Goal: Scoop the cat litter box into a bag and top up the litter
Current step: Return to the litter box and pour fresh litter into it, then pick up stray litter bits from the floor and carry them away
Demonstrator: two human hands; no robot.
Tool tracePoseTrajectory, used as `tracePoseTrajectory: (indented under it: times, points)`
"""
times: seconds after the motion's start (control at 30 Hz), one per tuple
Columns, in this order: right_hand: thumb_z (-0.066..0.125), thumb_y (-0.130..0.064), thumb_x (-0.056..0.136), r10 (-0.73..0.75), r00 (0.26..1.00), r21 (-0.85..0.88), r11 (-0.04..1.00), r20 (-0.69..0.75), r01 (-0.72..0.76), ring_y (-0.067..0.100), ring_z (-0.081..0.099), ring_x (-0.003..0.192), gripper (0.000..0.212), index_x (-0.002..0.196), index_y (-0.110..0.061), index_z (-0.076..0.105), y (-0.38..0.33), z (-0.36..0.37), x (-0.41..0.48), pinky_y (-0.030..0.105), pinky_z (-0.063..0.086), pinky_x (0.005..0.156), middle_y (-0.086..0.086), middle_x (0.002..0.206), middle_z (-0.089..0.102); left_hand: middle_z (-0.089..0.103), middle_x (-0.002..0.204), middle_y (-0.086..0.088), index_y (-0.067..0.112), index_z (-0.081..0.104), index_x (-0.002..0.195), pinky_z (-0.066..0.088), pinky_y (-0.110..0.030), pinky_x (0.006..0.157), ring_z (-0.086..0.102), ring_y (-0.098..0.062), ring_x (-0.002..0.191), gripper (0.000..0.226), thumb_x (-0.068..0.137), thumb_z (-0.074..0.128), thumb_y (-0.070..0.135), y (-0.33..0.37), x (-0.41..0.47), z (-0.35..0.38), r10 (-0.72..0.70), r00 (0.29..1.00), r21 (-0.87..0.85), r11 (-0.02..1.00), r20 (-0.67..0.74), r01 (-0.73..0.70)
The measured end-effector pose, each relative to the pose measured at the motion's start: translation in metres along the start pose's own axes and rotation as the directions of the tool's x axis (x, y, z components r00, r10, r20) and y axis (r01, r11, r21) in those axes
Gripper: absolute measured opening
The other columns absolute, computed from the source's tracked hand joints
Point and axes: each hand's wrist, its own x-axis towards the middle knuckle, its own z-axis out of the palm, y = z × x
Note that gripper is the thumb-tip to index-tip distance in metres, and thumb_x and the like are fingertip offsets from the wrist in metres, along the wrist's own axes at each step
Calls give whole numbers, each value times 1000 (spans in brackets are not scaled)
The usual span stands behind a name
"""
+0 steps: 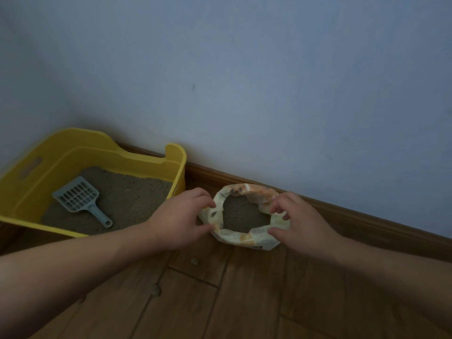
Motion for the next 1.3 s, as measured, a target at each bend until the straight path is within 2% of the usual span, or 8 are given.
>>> tracePoseTrajectory:
  times: [0.27, 0.37, 0.47, 0.67, 0.83, 0.97, 1.13, 1.3]
  points:
    - [74, -42, 82, -122, 992, 1, 992, -1, 122, 2, 51, 99, 34, 106, -40, 51, -68, 1, 33, 34, 51, 91, -20, 109, 47, 57, 124, 13, 29, 59, 124, 49, -32, 96, 55, -9, 115, 47, 85, 62, 54, -26, -30, -38, -101, 985, 12, 995, -139, 104]
    - [72, -40, 84, -134, 991, 29, 991, -16, 134, 1, 52, 101, 33, 111, -37, 53, -93, -1, 49, 33, 53, 89, -19, 110, 49, 59, 128, 11, 28, 56, 131, 47, -34, 100, 55, -11, 119, 50, 88, 55, 56, -37, -41, -55, -170, 971, 4, 985, -167, 173]
    - [69, -43, 87, -139, 990, 29, 990, 5, 139, 1, 51, 107, 36, 118, -38, 52, -120, -7, 68, 31, 52, 93, -18, 115, 48, 56, 136, 8, 28, 49, 138, 46, -33, 101, 55, -13, 121, 55, 92, 50, 58, -49, -50, -83, -240, 955, 0, 970, -172, 244]
    - [68, -39, 90, -181, 980, -5, 983, 77, 182, 4, 50, 104, 43, 129, -27, 53, -186, -43, 101, 19, 42, 85, -14, 116, 48, 54, 140, 6, 26, 48, 140, 45, -34, 104, 53, -14, 125, 55, 94, 46, 57, -61, -65, -158, -281, 947, 13, 958, -156, 287]
    - [66, -40, 91, -156, 977, 2, 988, 149, 158, 9, 50, 121, 47, 134, -27, 52, -264, -114, 105, 25, 41, 99, -10, 129, 51, 51, 142, 3, 25, 48, 139, 35, -42, 112, 45, -19, 133, 54, 95, 41, 56, -49, -89, -255, -304, 950, 99, 946, -68, 309]
    - [64, -41, 92, -128, 962, -19, 990, 241, 137, 16, 48, 127, 46, 133, -24, 54, -339, -200, 95, 30, 38, 105, -3, 133, 53, 48, 143, 2, 26, 50, 137, 25, -45, 116, 37, -21, 138, 52, 95, 39, 56, -26, -107, -369, -348, 937, 175, 921, -24, 347]
    - [60, -43, 92, -71, 964, -25, 996, 256, 80, 17, 51, 124, 46, 134, -25, 53, -425, -317, 68, 30, 42, 102, -4, 133, 56, 50, 141, 1, 21, 53, 135, 27, -41, 115, 39, -20, 135, 51, 97, 38, 53, 17, -136, -508, -423, 906, 100, 901, -17, 423]
    - [57, -44, 94, 1, 964, -21, 1000, 266, 5, 18, 52, 126, 53, 142, -23, 48, -490, -405, 37, 34, 45, 103, -3, 139, 55, 52, 141, -1, 19, 52, 137, 32, -39, 113, 44, -22, 132, 52, 98, 41, 50, 58, -172, -601, -471, 882, 63, 881, 26, 469]
